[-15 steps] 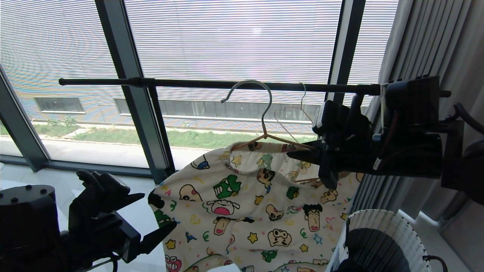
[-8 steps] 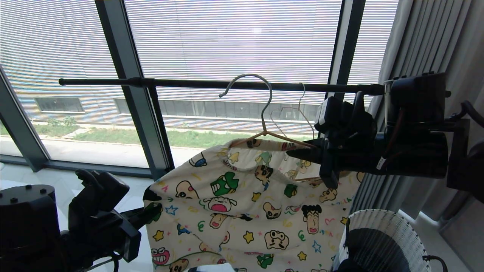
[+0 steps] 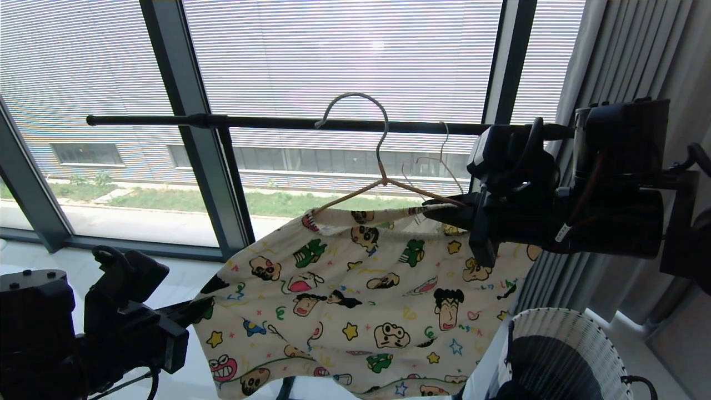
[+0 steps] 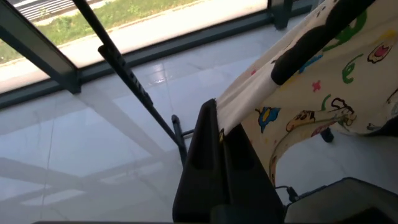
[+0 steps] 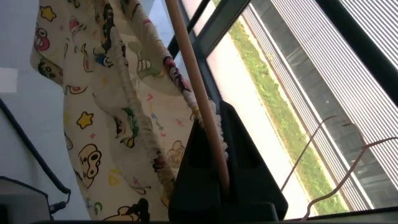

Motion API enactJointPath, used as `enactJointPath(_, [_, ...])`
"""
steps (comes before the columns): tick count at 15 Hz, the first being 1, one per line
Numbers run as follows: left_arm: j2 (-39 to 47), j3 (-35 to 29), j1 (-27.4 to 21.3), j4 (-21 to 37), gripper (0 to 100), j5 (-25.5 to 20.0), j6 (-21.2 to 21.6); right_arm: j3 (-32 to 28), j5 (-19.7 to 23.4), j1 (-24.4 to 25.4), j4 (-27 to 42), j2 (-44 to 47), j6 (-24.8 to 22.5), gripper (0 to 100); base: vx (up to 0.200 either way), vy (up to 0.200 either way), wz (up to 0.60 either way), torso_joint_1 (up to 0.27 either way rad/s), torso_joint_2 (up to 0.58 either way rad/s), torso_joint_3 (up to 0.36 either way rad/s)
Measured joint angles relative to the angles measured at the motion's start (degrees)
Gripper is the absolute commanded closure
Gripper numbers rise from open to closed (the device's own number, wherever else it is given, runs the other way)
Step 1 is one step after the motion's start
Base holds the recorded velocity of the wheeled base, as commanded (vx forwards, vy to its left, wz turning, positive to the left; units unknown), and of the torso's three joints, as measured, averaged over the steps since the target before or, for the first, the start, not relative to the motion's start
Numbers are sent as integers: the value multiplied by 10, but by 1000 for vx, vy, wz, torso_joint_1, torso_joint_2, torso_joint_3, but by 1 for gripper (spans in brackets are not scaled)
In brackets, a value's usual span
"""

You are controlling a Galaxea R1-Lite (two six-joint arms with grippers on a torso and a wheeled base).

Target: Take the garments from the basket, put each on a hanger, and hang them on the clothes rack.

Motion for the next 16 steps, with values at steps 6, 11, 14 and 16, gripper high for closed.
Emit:
enactJointPath(6, [-9, 14, 5, 1, 0, 2, 1, 1, -6, 1, -9, 2, 1, 100, 0, 0, 0, 0, 0, 0])
enactJointPath(11, [-55, 16, 14, 1, 0, 9, -3, 9, -74, 3, 15, 2, 39, 100, 0, 0, 0, 0, 0, 0])
enactJointPath(14, [-76, 7, 31, 1, 0, 68, -2, 27, -160, 6, 79, 2, 93, 100, 0, 0, 0, 0, 0, 0])
enactJointPath(16, [-82, -8, 37, 0, 0, 128, 0, 22, -226, 16, 145, 11, 180, 100, 0, 0, 0, 0, 0, 0])
